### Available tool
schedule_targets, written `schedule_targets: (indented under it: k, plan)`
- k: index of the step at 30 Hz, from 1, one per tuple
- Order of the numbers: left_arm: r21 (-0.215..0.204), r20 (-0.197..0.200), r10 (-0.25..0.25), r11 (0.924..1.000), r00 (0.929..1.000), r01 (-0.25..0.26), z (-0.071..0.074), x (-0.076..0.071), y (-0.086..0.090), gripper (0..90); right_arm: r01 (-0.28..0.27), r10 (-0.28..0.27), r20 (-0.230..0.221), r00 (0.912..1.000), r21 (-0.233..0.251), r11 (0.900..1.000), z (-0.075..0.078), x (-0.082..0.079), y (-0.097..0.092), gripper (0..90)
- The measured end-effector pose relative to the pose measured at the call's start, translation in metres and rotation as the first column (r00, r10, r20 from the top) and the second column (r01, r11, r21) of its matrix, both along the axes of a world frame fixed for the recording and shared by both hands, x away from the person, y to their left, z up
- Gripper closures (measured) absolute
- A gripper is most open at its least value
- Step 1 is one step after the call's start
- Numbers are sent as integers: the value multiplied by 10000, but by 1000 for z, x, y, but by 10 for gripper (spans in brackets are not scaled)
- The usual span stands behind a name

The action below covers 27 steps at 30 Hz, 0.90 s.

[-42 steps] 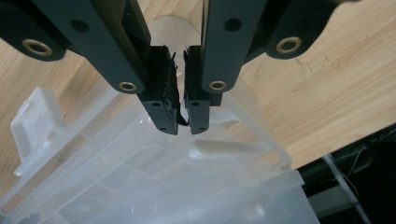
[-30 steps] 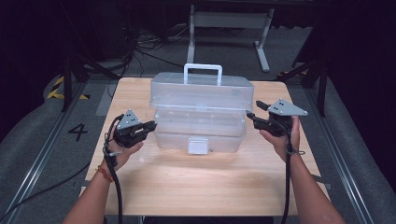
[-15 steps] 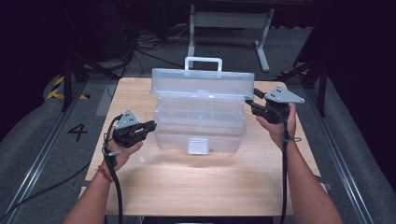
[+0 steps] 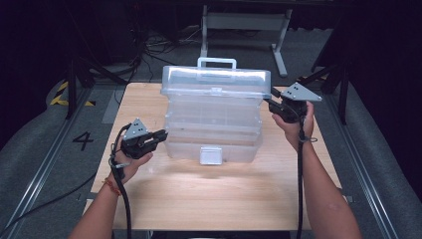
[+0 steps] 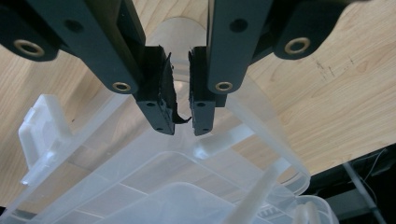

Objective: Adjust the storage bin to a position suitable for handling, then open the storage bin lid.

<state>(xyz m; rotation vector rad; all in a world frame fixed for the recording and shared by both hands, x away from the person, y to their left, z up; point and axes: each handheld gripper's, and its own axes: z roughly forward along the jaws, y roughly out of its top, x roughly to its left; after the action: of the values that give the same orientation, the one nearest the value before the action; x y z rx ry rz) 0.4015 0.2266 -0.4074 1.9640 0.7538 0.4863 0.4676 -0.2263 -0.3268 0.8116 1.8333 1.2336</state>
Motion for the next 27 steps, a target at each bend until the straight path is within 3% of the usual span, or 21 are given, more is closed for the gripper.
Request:
schedule_targets:
  k: [7,23,27]
  plan:
    - [107,-16,-70,9999,10000,70,-1,0,-4,791,207,-208,73,9998,249,9995,6,12,1,697]
    - [7,-36,-181,9998,9998,181,-2,2,-4,792,256,-235,-363,9991,579,9980,16,32,0,701]
    - [-14,-58,-183,9998,9998,183,-2,2,-4,793,421,-420,-158,9990,63,9991,15,36,4,686]
